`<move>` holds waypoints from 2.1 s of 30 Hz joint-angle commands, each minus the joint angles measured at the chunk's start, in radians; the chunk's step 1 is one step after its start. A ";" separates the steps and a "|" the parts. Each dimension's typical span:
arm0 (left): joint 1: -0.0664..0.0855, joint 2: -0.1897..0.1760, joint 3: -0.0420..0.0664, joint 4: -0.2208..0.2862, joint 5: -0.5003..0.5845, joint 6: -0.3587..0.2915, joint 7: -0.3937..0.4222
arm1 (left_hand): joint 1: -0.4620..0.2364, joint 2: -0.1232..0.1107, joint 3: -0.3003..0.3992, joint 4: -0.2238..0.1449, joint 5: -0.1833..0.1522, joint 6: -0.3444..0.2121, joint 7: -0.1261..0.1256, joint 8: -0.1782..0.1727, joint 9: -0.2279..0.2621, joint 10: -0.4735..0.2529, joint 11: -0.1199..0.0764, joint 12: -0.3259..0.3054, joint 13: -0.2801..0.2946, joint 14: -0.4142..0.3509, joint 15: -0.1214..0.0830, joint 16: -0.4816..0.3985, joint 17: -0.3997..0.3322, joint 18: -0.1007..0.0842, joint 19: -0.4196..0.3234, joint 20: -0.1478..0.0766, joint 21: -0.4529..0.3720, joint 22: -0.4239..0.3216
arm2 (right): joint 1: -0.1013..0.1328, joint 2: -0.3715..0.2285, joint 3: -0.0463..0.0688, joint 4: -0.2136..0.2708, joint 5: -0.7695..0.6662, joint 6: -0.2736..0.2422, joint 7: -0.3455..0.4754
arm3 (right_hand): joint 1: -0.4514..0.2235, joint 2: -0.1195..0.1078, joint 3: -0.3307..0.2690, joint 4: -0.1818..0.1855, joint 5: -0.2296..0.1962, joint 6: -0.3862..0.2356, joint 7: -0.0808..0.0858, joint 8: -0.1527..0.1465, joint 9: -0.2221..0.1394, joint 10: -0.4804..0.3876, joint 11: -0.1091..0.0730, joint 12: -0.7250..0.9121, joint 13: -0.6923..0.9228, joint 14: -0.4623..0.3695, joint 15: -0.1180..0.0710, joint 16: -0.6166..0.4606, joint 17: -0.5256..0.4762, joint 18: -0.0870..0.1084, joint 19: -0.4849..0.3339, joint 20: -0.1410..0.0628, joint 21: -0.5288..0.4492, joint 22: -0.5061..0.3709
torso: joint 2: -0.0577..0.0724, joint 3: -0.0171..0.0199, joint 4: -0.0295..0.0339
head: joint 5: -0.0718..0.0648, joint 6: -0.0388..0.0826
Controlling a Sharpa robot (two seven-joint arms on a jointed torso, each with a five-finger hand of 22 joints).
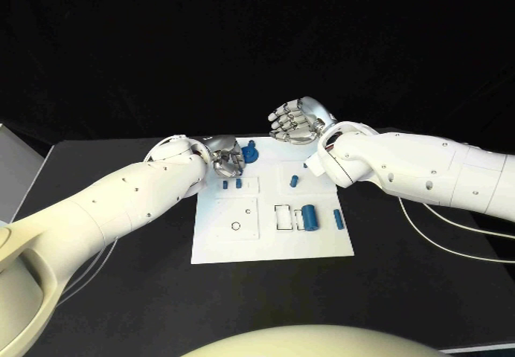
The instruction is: Assemble the parts on the task board
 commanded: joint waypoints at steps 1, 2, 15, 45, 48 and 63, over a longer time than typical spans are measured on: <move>-0.008 0.005 -0.008 -0.002 -0.012 0.028 0.007 | 0.006 -0.002 0.001 -0.006 -0.005 -0.006 0.002 -0.001 -0.001 0.007 -0.001 0.002 -0.001 0.009 0.001 0.004 0.001 0.012 0.001 -0.003 0.005 0.001 | 0.000 0.001 0.001 0.002 -0.002 0.011 0.010 | -0.008 0.000 0.005 -0.001 0.006 0.008 0.051 -0.003 -0.001 0.008 -0.001 -0.004 0.000 0.009 0.001 -0.003 -0.001 0.013 -0.001 0.006 -0.002 -0.001 | -0.001 -0.0002 0.0006 | -0.001 0.000; -0.008 0.005 -0.009 -0.002 -0.012 0.029 0.008 | 0.005 -0.003 0.000 -0.007 -0.005 -0.008 0.002 -0.002 -0.001 0.007 -0.001 0.002 -0.002 0.010 0.001 0.004 0.003 0.012 0.001 -0.003 0.006 0.003 | 0.000 0.002 0.001 0.002 -0.002 0.011 0.010 | -0.008 0.000 0.005 -0.001 0.006 0.008 0.051 -0.003 -0.001 0.008 -0.001 -0.004 0.000 0.009 0.001 -0.003 -0.001 0.013 -0.001 0.006 -0.002 -0.001 | -0.002 -0.0004 0.0008 | 0.000 0.001; -0.008 0.006 -0.013 0.002 -0.012 0.036 0.013 | -0.001 -0.011 -0.010 -0.010 -0.006 -0.054 -0.003 -0.026 -0.010 -0.003 0.002 -0.004 -0.003 0.011 0.004 0.011 0.004 0.011 -0.006 -0.001 0.015 0.010 | 0.000 0.002 0.001 0.002 -0.001 0.013 0.009 | -0.008 0.000 0.005 -0.001 0.006 0.008 0.051 -0.003 -0.001 0.008 -0.001 -0.004 0.000 0.009 0.001 -0.003 -0.001 0.013 -0.001 0.006 -0.002 -0.001 | -0.002 -0.0014 0.0018 | -0.001 0.001; -0.009 0.024 -0.021 -0.022 -0.012 0.087 0.030 | -0.012 0.006 -0.032 -0.008 -0.005 -0.009 -0.006 0.001 0.004 -0.063 0.007 0.046 0.026 -0.023 0.009 0.011 -0.044 0.015 -0.040 0.004 0.004 -0.005 | 0.000 0.007 0.001 -0.001 0.001 0.015 0.011 | -0.013 0.003 0.006 0.002 0.006 0.011 0.049 -0.002 -0.002 0.012 -0.002 -0.005 0.000 0.010 0.001 -0.004 -0.002 0.014 -0.001 0.006 -0.002 -0.001 | -0.001 0.0000 -0.0001 | -0.001 0.002; -0.009 0.025 -0.022 -0.026 -0.011 0.082 0.036 | -0.007 0.014 -0.022 -0.010 -0.006 0.002 -0.001 0.006 0.006 -0.053 0.006 0.040 0.021 -0.024 0.009 0.010 -0.049 0.015 -0.040 0.004 0.005 -0.005 | 0.000 0.007 0.001 -0.001 0.001 0.016 0.011 | -0.013 0.003 0.006 0.002 0.006 0.011 0.049 -0.002 -0.002 0.012 -0.002 -0.005 0.000 0.010 0.001 -0.004 -0.002 0.014 -0.001 0.006 -0.002 -0.001 | -0.001 0.0005 -0.0003 | -0.002 0.001; -0.010 0.021 -0.024 -0.024 0.000 -0.001 0.074 | 0.026 0.031 0.098 -0.080 -0.001 0.032 0.006 0.000 0.002 0.071 0.003 -0.109 -0.038 -0.015 -0.001 -0.005 -0.076 0.017 -0.060 -0.011 0.089 0.049 | 0.000 0.007 0.001 -0.002 0.002 0.016 0.012 | -0.013 0.003 0.006 0.002 0.006 0.011 0.049 -0.002 -0.002 0.012 -0.002 -0.005 0.000 0.010 0.001 -0.004 -0.002 0.014 -0.001 0.006 -0.002 -0.001 | -0.002 -0.0010 0.0009 | -0.005 0.003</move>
